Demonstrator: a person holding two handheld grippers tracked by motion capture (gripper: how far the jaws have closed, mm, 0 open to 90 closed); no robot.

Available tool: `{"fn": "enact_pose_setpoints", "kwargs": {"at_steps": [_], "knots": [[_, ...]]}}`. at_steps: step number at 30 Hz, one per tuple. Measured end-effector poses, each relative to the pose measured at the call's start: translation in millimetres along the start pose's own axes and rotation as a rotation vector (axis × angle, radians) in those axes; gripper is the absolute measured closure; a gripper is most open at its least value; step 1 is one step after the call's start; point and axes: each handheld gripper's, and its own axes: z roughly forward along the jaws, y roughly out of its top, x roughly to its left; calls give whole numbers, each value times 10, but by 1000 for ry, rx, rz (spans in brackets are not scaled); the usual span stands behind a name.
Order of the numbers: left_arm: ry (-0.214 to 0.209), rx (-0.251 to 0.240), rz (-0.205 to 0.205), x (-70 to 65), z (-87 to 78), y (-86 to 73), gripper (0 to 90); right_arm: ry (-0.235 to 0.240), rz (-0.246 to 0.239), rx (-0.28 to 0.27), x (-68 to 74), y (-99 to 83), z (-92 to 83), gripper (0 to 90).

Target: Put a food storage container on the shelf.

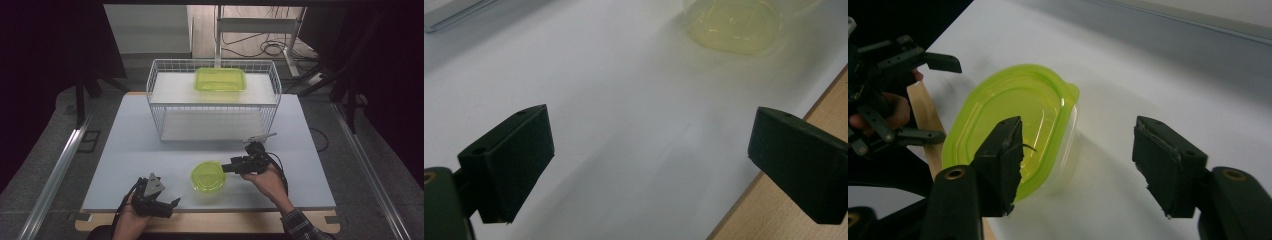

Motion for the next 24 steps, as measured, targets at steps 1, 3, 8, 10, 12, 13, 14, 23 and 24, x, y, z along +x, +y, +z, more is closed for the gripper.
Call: {"fn": "enact_pose_setpoints", "kwargs": {"at_steps": [1, 3, 8, 10, 12, 13, 14, 23, 24], "knots": [[1, 1, 1, -1, 1, 0, 43, 0, 0, 0, 0, 0, 0, 397], [0, 0, 1, 0, 1, 0, 44, 11, 10, 7, -19, 20, 29, 411], [-1, 1, 1, 3, 1, -2, 45, 38, 39, 30, -69, 54, 108, 464], [-1, 2, 1, 1, 2, -2, 45, 42, 45, 36, -76, 56, 119, 471], [0, 4, 4, -2, 5, -2, 45, 65, 66, 49, -91, 52, 160, 496], [-1, 3, 4, -3, 5, -2, 45, 74, 73, 55, -92, 47, 175, 505], [-2, 4, 4, -3, 5, -2, 45, 77, 75, 61, -94, 44, 190, 518], [-1, 5, 10, -7, 5, -2, 47, 141, 146, 103, -139, 47, 270, 745], [0, 8, 14, -4, 1, -2, 47, 151, 158, 104, -144, 49, 269, 757]]}}
